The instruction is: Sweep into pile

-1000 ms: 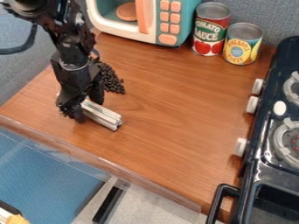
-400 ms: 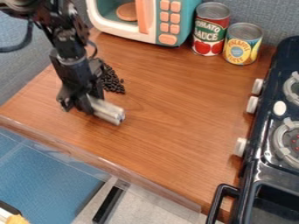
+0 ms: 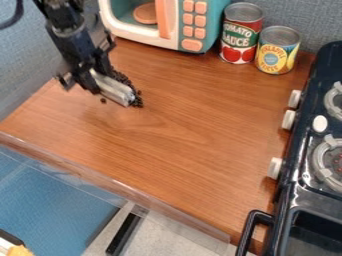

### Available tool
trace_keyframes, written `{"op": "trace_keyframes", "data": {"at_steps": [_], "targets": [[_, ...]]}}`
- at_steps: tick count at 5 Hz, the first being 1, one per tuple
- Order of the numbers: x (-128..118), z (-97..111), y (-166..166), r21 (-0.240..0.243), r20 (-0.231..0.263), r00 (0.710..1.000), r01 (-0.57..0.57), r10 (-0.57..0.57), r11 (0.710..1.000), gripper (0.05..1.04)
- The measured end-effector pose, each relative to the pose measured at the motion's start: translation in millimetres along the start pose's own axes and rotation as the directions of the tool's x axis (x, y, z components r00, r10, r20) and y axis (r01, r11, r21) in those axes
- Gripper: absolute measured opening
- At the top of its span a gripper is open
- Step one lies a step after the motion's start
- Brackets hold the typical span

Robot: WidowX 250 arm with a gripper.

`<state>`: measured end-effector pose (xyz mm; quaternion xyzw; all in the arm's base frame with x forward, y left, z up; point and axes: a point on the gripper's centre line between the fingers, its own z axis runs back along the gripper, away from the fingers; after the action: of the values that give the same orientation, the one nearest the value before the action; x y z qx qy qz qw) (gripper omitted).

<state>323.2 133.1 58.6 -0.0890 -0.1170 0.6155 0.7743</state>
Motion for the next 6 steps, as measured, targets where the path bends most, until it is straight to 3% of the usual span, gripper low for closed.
{"op": "trace_keyframes", "data": {"at_steps": [1, 3, 6], "targets": [[17, -7, -3, 0.023, -0.019, 0.997, 0.082, -0.081, 0.996, 0.378], [42, -6, -2, 0.015, 0.024, 0.962, 0.272, -0.273, 0.962, 0.378], [70, 1, -1, 0.031, 0.084, 0.910, 0.404, -0.405, 0.914, 0.378]]}}
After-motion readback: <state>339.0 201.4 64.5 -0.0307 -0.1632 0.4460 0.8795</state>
